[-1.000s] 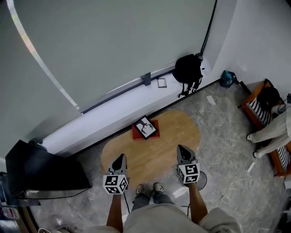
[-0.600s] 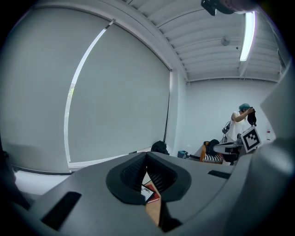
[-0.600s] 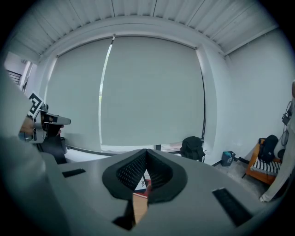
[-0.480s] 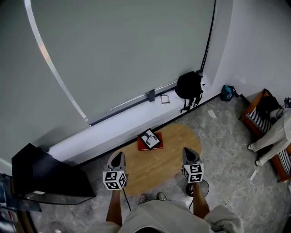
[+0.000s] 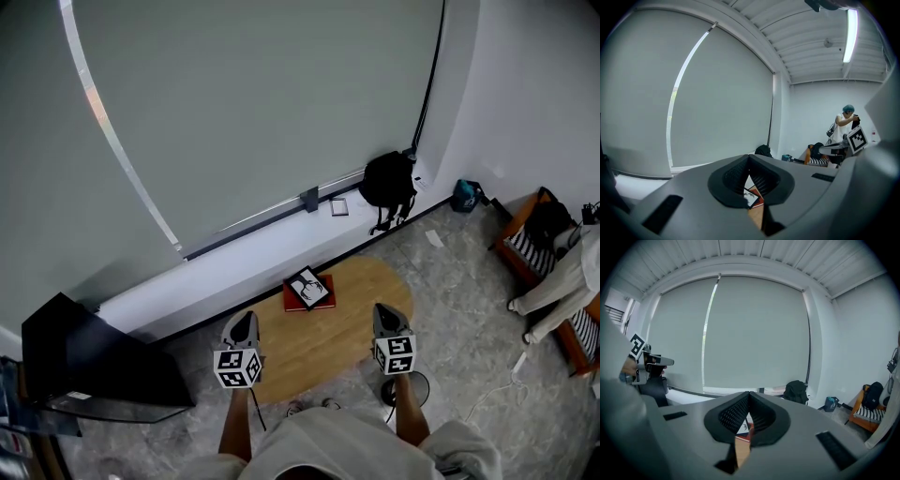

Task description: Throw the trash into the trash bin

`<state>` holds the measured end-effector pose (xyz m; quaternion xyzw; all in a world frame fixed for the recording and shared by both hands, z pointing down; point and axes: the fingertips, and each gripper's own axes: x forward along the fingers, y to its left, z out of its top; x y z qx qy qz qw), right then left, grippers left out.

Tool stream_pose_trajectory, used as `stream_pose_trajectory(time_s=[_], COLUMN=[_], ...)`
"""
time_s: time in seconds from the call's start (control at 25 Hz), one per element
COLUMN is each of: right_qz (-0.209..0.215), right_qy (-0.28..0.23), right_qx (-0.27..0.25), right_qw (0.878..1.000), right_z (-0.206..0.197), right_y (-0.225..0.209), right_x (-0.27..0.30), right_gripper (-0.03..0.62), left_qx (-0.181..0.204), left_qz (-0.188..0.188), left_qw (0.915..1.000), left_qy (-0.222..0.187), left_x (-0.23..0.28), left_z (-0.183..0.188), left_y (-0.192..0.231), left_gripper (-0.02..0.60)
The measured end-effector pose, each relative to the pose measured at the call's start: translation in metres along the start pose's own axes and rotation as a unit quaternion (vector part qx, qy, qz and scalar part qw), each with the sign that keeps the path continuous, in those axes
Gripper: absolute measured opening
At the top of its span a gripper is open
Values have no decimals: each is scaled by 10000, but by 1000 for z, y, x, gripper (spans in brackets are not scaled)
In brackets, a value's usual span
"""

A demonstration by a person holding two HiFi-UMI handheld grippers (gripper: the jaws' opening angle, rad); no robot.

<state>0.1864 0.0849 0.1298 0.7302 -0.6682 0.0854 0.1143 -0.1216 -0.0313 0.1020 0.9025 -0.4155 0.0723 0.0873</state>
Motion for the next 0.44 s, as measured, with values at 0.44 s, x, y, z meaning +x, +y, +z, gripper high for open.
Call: stream_pose_trajectory(time_s=[0.44], right_qz=[-82], right_qy=[-26], right_qx=[-65], right_qw=[9999], right_z=[5], right_y=[0], right_x=[-2], right_gripper=[29], left_qx=[81], left_qz=[-124], left_qw=[9999], left_qy=[-1], left_x=[-1], left_z=[-1], left_y=[-2], left_gripper=[18])
